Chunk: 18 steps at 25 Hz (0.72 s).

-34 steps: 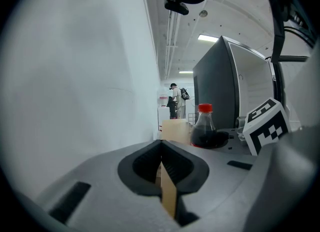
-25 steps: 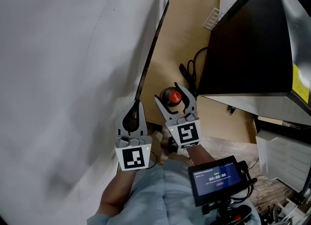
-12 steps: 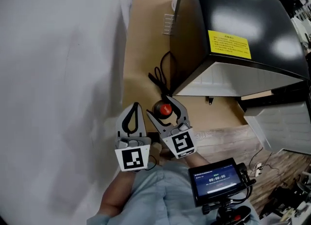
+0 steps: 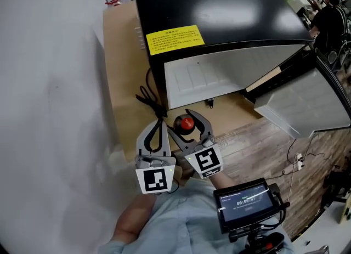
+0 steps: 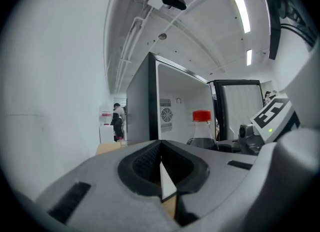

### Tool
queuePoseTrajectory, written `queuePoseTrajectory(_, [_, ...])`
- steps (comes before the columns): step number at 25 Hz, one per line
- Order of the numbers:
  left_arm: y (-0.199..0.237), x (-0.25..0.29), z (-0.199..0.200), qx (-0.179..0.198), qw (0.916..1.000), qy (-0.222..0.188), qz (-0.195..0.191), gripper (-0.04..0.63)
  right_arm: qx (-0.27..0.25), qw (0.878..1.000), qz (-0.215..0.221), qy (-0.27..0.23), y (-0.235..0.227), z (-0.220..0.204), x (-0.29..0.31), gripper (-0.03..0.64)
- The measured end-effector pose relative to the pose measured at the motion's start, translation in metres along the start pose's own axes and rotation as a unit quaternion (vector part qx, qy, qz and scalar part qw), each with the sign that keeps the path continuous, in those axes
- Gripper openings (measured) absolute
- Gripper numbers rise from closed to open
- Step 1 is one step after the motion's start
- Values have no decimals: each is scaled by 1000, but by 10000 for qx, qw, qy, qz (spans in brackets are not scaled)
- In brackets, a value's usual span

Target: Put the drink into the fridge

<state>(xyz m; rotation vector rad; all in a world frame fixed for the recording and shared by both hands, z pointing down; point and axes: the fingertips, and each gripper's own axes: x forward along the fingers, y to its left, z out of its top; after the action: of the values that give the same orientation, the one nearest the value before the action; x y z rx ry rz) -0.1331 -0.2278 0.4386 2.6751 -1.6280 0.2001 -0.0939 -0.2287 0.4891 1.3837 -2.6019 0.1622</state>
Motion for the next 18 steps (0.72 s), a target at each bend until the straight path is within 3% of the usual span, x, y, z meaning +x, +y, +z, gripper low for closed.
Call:
queuePoseTrajectory(8, [-36, 13, 14, 13, 9995, -124, -285, 9, -62, 9996, -263, -11, -36, 9, -19, 310])
queuePoseTrajectory(18, [-54, 47, 26, -47, 9993, -220, 303, 9, -343, 9986, 387, -57, -74, 21, -8, 310])
